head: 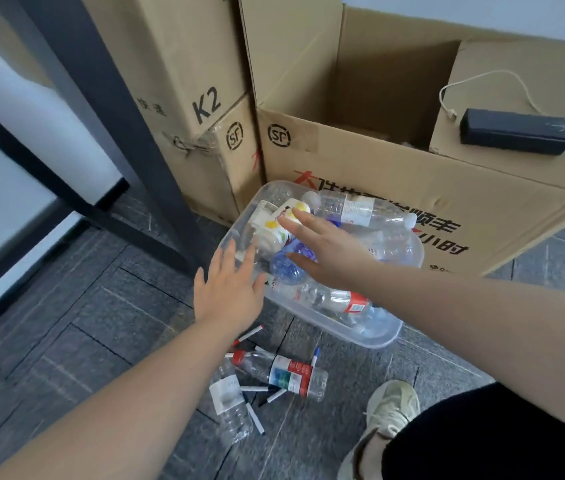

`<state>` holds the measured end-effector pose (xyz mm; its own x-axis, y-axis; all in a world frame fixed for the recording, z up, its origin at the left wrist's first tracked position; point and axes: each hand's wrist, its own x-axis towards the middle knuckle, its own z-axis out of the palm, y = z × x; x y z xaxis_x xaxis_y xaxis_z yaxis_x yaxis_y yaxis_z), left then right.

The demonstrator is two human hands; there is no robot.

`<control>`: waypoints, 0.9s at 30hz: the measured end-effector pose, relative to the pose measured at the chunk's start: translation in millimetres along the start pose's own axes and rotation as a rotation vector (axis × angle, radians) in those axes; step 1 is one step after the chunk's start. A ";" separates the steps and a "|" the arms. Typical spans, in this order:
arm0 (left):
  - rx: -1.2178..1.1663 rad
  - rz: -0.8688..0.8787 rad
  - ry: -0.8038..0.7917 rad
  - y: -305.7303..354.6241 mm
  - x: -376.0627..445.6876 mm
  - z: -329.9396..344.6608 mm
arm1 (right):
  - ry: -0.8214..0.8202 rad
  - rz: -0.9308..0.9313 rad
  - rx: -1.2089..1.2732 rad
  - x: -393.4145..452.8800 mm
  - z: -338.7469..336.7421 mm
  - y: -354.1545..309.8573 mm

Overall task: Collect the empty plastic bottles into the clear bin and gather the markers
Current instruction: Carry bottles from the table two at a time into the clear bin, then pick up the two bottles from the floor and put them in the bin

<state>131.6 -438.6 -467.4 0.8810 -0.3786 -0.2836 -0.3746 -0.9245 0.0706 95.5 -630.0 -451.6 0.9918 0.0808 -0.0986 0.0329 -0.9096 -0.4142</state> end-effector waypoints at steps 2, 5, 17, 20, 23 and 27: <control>-0.006 -0.024 -0.017 -11.4 -18.0 10.6 | -0.025 -0.049 0.034 -8.8 15.1 -18.5; -0.002 -0.065 -0.040 -29.2 -39.6 32.0 | -0.118 -0.132 0.009 -22.7 39.1 -37.9; -0.107 -0.198 -0.150 -66.3 -77.5 139.3 | -0.478 -0.127 -0.207 -47.9 150.9 -28.3; -0.114 -0.203 -0.164 -77.7 -77.1 162.9 | -0.481 0.080 -0.140 -47.8 200.2 -22.8; -0.088 -0.206 -0.207 -90.5 -75.3 185.3 | -0.545 0.088 -0.164 -50.0 238.1 -22.1; -0.087 -0.199 -0.193 -99.0 -64.1 211.0 | -0.599 0.187 -0.138 -38.3 262.0 -17.1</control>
<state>51.2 -313.4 -658.0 0.8604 -0.1820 -0.4760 -0.1665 -0.9832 0.0751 24.7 -510.7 -677.7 0.7433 0.0931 -0.6625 -0.0788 -0.9712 -0.2248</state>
